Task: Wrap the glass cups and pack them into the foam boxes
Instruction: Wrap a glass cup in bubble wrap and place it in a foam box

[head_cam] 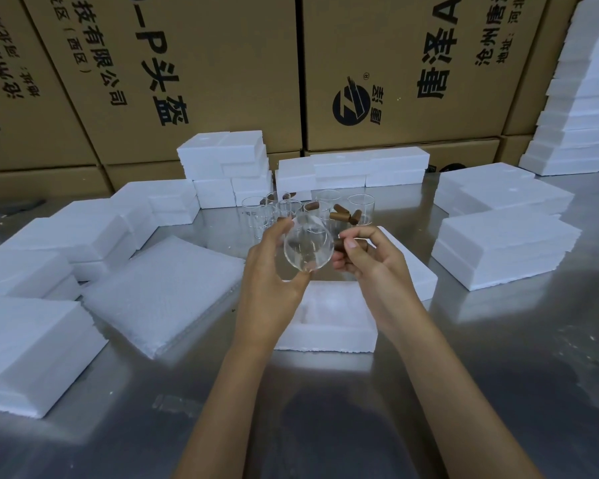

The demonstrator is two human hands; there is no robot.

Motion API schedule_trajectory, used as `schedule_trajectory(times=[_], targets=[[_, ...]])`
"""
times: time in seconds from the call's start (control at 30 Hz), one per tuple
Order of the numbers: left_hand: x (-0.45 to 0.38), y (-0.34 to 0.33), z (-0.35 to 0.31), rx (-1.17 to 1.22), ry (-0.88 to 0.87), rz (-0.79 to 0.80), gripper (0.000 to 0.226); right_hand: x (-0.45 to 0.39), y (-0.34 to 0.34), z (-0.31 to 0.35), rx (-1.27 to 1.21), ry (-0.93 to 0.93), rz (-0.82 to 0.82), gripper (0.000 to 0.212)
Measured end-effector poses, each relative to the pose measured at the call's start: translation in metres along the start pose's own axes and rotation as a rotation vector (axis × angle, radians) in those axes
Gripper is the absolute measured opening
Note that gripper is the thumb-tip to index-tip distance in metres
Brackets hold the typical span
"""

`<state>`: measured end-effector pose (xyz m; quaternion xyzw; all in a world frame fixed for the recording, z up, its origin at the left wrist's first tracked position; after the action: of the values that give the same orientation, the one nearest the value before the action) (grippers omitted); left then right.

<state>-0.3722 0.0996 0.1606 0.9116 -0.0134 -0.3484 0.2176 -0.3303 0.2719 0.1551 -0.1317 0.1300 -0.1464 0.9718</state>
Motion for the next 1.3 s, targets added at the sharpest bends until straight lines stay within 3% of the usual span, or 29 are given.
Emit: schedule_trajectory(times=[0.27,0.47,0.6,0.8,1.03,1.3], targets=[[-0.001,0.004,0.000,0.023,0.002,0.000,0.073,0.000,-0.005,-0.001,-0.012,-0.023,0.054,0.012],[0.001,0.006,-0.004,0.190,0.089,-0.031,0.054,-0.001,0.005,-0.002,0.099,-0.024,-0.054,0.007],[0.001,0.005,-0.005,0.301,0.165,-0.066,0.054,-0.001,0.009,-0.006,0.250,-0.028,-0.117,0.026],[0.003,0.002,-0.009,0.206,0.144,-0.061,0.043,-0.001,0.013,-0.011,0.367,-0.050,-0.141,0.044],[0.003,0.007,-0.009,0.135,0.144,-0.077,0.055,0.000,0.011,-0.012,0.438,-0.050,-0.143,0.053],[0.003,0.007,-0.011,0.159,0.137,-0.036,0.063,0.000,-0.002,-0.013,0.349,-0.081,0.013,0.036]])
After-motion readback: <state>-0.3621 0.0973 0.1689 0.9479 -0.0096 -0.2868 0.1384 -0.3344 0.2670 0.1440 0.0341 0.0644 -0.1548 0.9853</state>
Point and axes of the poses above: each hand's wrist, its own x-axis away from the middle knuckle, its own y-axis out of the back of the hand, z = x × y, the point moved 10 cm from there along -x, towards the middle knuckle, and after that the axes turned 5 degrees about -y, right-handed, at the moved point
